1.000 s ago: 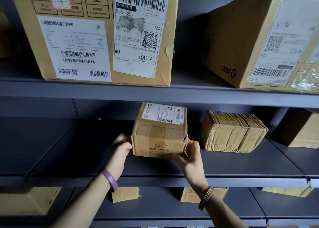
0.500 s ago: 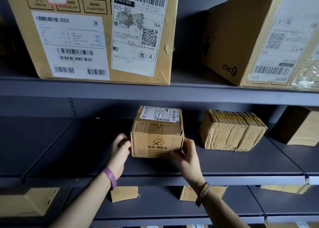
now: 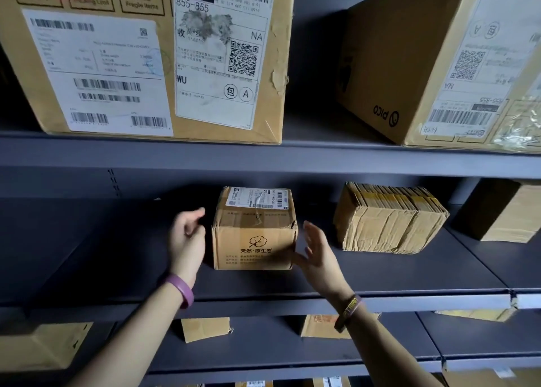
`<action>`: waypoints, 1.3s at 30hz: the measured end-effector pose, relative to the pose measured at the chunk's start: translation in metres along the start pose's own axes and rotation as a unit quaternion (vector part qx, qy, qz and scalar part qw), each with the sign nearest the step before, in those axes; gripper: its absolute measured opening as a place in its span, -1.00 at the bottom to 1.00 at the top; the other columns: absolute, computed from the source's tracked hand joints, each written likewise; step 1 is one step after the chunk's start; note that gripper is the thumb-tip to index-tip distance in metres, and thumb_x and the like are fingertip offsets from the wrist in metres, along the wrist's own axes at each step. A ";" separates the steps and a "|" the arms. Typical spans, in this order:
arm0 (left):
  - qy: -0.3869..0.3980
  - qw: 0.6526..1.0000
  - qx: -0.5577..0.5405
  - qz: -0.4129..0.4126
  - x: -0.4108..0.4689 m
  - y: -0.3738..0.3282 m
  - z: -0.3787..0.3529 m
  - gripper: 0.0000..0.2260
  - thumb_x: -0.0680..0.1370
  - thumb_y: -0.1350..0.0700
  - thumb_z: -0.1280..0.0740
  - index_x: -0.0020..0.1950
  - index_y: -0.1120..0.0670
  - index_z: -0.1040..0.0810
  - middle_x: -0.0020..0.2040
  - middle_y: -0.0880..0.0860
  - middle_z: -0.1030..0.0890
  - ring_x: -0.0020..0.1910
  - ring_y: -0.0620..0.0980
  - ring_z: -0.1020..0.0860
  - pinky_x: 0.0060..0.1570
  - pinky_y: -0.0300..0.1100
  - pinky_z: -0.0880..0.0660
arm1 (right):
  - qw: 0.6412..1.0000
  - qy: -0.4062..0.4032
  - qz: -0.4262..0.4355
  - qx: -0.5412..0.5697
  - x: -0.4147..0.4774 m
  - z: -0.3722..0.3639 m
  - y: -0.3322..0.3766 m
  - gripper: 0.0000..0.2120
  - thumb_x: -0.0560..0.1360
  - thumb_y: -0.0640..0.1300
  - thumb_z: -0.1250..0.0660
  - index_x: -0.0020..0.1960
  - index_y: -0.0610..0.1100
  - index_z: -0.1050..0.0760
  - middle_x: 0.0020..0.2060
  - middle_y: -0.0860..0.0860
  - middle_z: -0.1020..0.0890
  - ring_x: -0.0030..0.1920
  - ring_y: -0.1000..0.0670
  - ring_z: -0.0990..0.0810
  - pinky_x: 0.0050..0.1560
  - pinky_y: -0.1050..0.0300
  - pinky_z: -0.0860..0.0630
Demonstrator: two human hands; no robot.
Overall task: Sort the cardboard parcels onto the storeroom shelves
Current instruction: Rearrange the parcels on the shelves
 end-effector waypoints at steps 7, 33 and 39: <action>0.103 0.985 -0.073 -0.114 -0.026 -0.100 -0.062 -0.71 0.48 0.45 -0.18 0.08 0.24 -0.58 0.12 0.04 -0.64 0.15 -0.11 -0.58 0.19 -0.23 -0.46 | 0.987 -0.115 0.105 0.027 -0.009 0.100 0.054 -0.54 0.55 -0.36 -0.30 0.41 -0.24 -0.32 0.34 -0.09 -0.48 0.35 -0.02 -0.47 0.36 0.10 -0.42; 0.183 0.963 -0.027 0.194 -0.145 -0.017 -0.274 -0.52 0.41 0.30 -0.28 0.23 -0.13 -0.41 0.16 -0.05 -0.55 0.10 -0.06 -0.47 -0.04 -0.14 -0.39 | 0.971 -0.093 0.195 -0.108 -0.045 0.251 -0.013 -0.35 0.46 -0.29 -0.30 0.46 0.11 -0.26 0.40 0.27 -0.32 0.32 0.15 -0.26 0.36 0.37 -0.20; 0.123 0.967 -0.019 0.221 -0.144 -0.019 -0.267 -0.49 0.50 0.42 -0.18 0.38 0.03 -0.44 0.31 0.11 -0.51 0.24 0.10 -0.45 0.14 -0.04 -0.42 | 0.946 -0.045 0.274 -0.165 -0.063 0.234 0.005 -0.30 0.44 -0.27 -0.25 0.50 0.15 -0.20 0.51 0.28 -0.18 0.34 0.16 -0.19 0.38 0.42 -0.12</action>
Point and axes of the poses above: each hand's wrist, its own x-axis towards the middle knuckle, its own z-axis out of the back of the hand, y = z × x, the point moved 7 cm from there along x, towards the middle knuckle
